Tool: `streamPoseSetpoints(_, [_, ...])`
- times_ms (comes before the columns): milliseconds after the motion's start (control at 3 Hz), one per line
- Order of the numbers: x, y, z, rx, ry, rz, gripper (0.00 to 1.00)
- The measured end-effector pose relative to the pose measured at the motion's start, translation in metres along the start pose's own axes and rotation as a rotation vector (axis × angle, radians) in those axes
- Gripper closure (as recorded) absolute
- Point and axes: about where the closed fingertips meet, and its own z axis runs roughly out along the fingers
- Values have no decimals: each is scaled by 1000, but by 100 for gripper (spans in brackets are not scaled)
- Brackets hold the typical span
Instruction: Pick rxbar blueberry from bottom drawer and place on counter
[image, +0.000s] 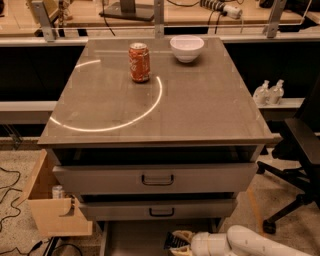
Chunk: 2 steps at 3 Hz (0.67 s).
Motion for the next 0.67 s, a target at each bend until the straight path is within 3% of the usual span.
streamPoseSetpoints(667, [-43,13,-87,-19,-20,-49,100])
